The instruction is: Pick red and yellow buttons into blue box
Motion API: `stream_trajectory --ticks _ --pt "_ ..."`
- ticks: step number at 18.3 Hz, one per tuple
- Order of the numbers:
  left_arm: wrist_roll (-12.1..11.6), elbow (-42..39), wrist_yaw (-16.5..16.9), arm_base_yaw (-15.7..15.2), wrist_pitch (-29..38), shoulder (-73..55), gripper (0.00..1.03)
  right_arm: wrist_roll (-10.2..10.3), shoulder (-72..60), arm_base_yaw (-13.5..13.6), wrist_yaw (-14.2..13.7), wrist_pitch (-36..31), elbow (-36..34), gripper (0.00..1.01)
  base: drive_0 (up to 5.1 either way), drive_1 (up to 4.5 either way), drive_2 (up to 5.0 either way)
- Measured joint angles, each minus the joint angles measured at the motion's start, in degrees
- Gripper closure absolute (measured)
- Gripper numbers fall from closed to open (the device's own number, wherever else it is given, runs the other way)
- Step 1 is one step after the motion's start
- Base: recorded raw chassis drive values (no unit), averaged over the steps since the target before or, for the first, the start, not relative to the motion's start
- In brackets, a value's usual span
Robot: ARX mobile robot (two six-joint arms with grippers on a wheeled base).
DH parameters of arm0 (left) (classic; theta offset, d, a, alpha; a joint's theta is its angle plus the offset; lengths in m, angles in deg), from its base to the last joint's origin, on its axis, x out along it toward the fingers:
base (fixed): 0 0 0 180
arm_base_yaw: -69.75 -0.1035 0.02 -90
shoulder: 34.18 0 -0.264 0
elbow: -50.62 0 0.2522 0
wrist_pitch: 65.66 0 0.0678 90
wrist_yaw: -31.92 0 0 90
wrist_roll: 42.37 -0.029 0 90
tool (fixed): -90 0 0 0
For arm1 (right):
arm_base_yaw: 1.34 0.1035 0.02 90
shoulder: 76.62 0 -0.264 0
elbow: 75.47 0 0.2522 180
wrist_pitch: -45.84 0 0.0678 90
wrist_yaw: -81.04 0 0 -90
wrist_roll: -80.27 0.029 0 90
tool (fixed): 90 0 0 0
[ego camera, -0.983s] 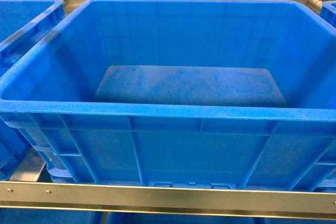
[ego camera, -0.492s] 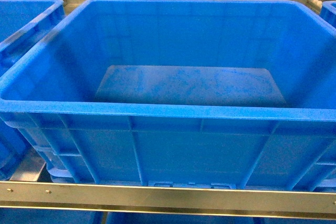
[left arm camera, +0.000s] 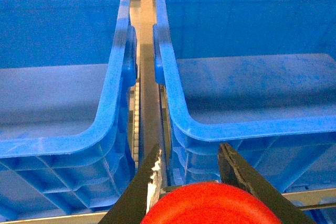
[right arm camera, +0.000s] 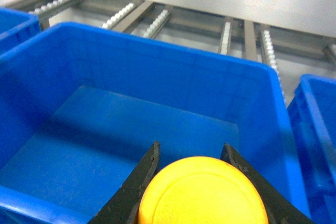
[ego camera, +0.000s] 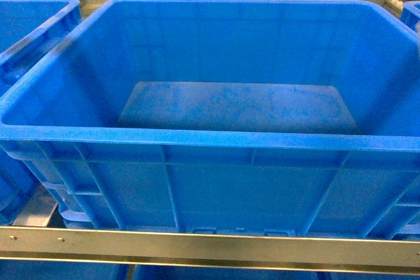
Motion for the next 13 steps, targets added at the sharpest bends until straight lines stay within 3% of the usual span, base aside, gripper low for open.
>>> stream_trajectory --ticks 4,7,13 --pt "0.0 0.0 0.0 0.0 -0.04 0.0 0.75 -0.37 -13.31 -2.01 3.43 0.94 8.55 0.69 0.0 0.0 0.0" --pt "0.0 0.0 0.0 0.0 -0.02 -0.02 0.75 0.28 -22.84 -4.0 7.15 6.71 17.57 0.69 0.0 0.0 0.0" --pt "0.0 0.0 0.0 0.0 -0.02 -0.02 0.75 0.81 -32.46 -5.88 9.49 13.84 23.76 0.69 0.0 0.0 0.0"
